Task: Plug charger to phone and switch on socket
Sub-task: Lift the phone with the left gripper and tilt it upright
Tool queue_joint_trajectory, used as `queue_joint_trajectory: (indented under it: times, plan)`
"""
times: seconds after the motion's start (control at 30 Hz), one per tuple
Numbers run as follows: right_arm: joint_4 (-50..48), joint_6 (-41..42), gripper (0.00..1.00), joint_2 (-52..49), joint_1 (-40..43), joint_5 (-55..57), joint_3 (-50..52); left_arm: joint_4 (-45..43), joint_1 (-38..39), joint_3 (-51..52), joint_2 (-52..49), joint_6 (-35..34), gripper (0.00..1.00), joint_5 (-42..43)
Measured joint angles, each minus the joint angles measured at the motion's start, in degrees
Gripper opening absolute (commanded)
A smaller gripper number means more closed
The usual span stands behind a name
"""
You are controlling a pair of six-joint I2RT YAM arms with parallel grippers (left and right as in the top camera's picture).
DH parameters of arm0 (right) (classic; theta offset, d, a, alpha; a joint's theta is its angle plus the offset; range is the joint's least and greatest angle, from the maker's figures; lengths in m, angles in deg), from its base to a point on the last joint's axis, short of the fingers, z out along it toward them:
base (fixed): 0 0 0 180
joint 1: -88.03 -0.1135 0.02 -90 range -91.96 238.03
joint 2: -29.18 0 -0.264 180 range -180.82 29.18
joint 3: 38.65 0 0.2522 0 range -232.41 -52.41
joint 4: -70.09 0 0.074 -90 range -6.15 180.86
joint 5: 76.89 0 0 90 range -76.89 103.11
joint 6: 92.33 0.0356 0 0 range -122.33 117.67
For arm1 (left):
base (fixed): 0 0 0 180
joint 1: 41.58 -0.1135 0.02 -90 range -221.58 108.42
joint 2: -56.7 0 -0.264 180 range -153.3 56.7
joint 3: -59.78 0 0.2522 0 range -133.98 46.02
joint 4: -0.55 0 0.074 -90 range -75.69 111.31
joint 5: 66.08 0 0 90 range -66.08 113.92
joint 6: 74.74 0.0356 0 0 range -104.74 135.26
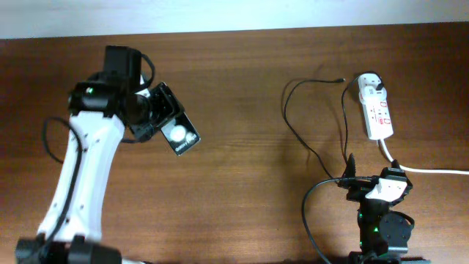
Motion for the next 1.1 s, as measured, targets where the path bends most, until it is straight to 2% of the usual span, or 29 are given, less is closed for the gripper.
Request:
queue_joint_trajectory:
  times: [0.1, 0.23, 0.37, 0.5, 0.73, 0.93, 1.1]
  plan:
    - [0.0, -0.04, 0.99, 0.0, 0.0, 0.0, 0.0, 4.44, 0.0, -1.27, -9.03, 4.04, 0.56, 2.71]
    - [0.0, -0.02, 0.99, 0.0, 0.0, 0.0, 0.0, 9.62, 0.0, -1.29, -10.51, 6.56, 0.57, 4.44]
    - [0.0, -0.02, 0.99, 0.0, 0.0, 0.0, 0.0, 14.21, 0.0, -1.33, -10.51, 9.51, 0.56, 15.39]
    - [0.0, 0.0, 0.99, 0.0, 0.0, 0.0, 0.0, 17.79, 0.0, -1.33, -10.51, 9.81, 0.55, 22.6]
    - [0.0, 0.0, 0.99, 0.0, 0.0, 0.0, 0.0, 13.35, 0.0, -1.36, -10.51, 9.09, 0.55, 34.07]
    - [0.0, 0.0, 0.99, 0.0, 0.0, 0.0, 0.0, 10.75, 0.0, -1.38, -10.51, 6.45, 0.55, 38.29]
    - [0.0, -0.02, 0.99, 0.0, 0.0, 0.0, 0.0, 9.2, 0.0, -1.38, -10.51, 5.42, 0.55, 38.71]
